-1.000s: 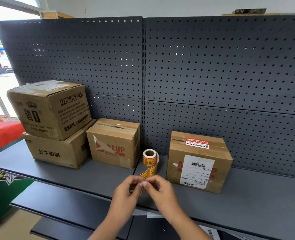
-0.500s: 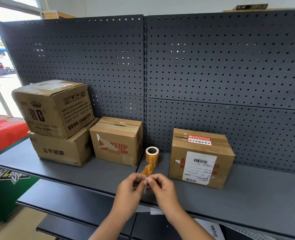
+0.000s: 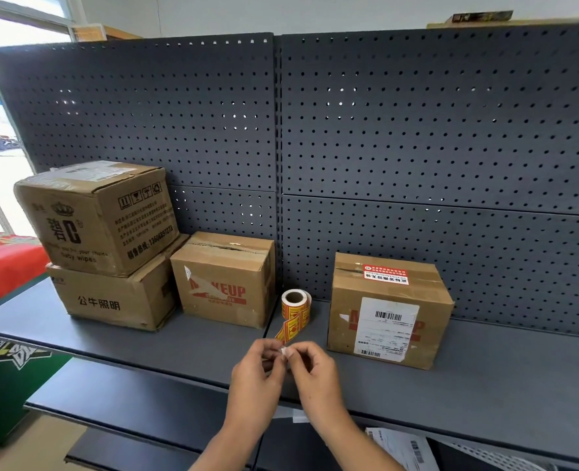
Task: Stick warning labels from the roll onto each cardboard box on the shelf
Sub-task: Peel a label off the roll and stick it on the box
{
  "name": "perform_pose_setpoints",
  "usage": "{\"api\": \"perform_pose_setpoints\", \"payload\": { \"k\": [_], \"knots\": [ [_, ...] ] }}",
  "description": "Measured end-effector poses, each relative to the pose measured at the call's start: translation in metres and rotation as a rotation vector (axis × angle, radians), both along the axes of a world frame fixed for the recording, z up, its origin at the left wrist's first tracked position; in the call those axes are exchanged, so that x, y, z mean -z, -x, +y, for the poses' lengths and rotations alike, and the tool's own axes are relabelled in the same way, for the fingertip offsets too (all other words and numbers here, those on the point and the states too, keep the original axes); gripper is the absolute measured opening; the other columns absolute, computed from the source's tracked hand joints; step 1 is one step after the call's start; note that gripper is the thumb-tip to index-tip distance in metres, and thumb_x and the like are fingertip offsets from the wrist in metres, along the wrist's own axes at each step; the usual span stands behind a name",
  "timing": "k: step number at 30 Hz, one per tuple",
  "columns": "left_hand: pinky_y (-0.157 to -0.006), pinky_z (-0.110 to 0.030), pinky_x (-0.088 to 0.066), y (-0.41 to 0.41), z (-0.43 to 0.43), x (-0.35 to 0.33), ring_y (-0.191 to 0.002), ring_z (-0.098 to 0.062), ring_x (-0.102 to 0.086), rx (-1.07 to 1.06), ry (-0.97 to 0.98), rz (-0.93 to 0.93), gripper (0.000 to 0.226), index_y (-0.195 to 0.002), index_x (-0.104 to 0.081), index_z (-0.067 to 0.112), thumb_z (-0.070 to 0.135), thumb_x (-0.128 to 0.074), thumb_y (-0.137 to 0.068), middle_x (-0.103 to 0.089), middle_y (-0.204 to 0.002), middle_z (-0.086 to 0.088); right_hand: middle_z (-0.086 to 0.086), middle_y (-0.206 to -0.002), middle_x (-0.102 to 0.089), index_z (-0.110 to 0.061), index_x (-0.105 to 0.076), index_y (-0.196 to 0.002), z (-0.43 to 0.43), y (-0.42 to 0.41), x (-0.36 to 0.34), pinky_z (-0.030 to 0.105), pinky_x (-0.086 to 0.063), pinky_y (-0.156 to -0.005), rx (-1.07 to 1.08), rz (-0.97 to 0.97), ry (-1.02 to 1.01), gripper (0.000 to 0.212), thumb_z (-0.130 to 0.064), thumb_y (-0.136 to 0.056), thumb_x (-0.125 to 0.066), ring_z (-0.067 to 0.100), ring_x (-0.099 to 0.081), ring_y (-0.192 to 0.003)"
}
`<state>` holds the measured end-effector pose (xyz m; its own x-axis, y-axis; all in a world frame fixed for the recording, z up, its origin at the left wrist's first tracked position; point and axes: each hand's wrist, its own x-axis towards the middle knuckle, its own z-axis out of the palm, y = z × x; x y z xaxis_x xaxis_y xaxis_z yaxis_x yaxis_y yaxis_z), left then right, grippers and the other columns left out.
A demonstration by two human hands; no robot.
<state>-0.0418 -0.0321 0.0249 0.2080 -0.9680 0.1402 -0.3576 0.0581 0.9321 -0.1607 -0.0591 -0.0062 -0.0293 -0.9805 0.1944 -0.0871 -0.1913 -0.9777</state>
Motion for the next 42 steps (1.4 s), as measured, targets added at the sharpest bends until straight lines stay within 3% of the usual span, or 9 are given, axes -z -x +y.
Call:
{"api": "perform_pose_setpoints", "payload": {
  "k": [15,18,23,27,29,32,36,42],
  "knots": [
    [-0.072,-0.016,-0.055,0.002,0.006,-0.001,-0.085,0.0,-0.071,0.026,-0.012,0.04,0.006,-0.094,-0.071,0.025,0.023,-0.069,-0.099,-0.075,-0.087,0.016,-0.006,-0.097,-0.075,-0.025,-0.076,-0.099,0.005,0.006,0.001,0.039,-0.059,-0.089,0.015,0.011,0.069,0.014,-0.016,-0.1,-0.066,0.014,-0.071,-0.098],
    [-0.066,-0.013,-0.051,0.003,0.008,-0.001,-0.08,0.0,-0.069,0.011,-0.03,0.087,0.006,-0.092,-0.07,0.022,0.024,-0.069,-0.098,-0.074,-0.086,0.014,-0.008,-0.097,-0.074,-0.026,-0.076,-0.096,0.006,0.006,0.0,0.034,-0.058,-0.089,0.015,0.017,0.081,0.015,-0.014,-0.099,-0.068,0.013,-0.07,-0.099],
    [-0.061,-0.019,-0.049,0.003,0.006,0.005,-0.067,-0.004,-0.061,0.01,-0.066,0.122,0.011,-0.089,-0.066,0.018,0.025,-0.069,-0.097,-0.07,-0.079,0.004,-0.008,-0.096,-0.072,-0.024,-0.074,-0.091,0.006,0.005,0.001,0.026,-0.057,-0.086,0.026,0.021,0.087,0.018,-0.008,-0.097,-0.068,0.012,-0.069,-0.098],
    [-0.076,-0.039,-0.058,0.004,0.001,0.008,-0.08,-0.021,-0.067,0.025,-0.09,0.17,0.012,-0.089,-0.068,0.02,0.028,-0.066,-0.099,-0.072,-0.083,0.0,-0.006,-0.095,-0.072,-0.022,-0.074,-0.091,0.006,0.004,0.002,0.024,-0.056,-0.084,0.027,0.019,0.075,0.018,-0.006,-0.096,-0.068,0.012,-0.069,-0.096],
    [-0.083,-0.046,-0.059,0.004,-0.001,0.009,-0.085,-0.022,-0.07,0.031,-0.082,0.174,0.015,-0.089,-0.069,0.02,0.03,-0.065,-0.1,-0.073,-0.085,-0.001,-0.005,-0.094,-0.073,-0.022,-0.075,-0.091,0.006,0.005,0.0,0.021,-0.055,-0.083,0.03,0.001,0.056,0.015,-0.008,-0.096,-0.07,0.012,-0.07,-0.095],
    [-0.086,-0.047,-0.06,0.003,-0.003,0.011,-0.087,-0.02,-0.072,0.041,-0.078,0.144,0.019,-0.089,-0.07,0.02,0.036,-0.066,-0.1,-0.075,-0.086,-0.001,-0.003,-0.089,-0.075,-0.018,-0.076,-0.088,0.006,0.008,-0.003,0.022,-0.055,-0.079,0.044,-0.053,-0.01,0.01,-0.012,-0.095,-0.072,0.009,-0.07,-0.088],
    [-0.08,-0.047,-0.057,0.001,-0.001,0.012,-0.085,-0.029,-0.069,0.012,-0.087,0.121,0.018,-0.087,-0.07,0.018,0.029,-0.067,-0.1,-0.073,-0.082,-0.004,-0.001,-0.076,-0.07,-0.013,-0.074,-0.081,0.002,0.011,-0.002,0.023,-0.048,-0.066,0.081,-0.117,-0.102,0.014,-0.005,-0.092,-0.07,0.007,-0.061,-0.071],
    [-0.086,-0.047,-0.061,-0.005,0.0,0.015,-0.084,-0.02,-0.073,-0.005,-0.102,0.115,0.016,-0.088,-0.071,0.016,0.028,-0.068,-0.099,-0.076,-0.084,0.0,0.004,-0.074,-0.071,-0.012,-0.074,-0.083,-0.003,0.017,0.002,0.033,-0.05,-0.066,0.112,-0.188,-0.205,0.014,-0.006,-0.094,-0.067,0.017,-0.064,-0.072]
  ]
}}
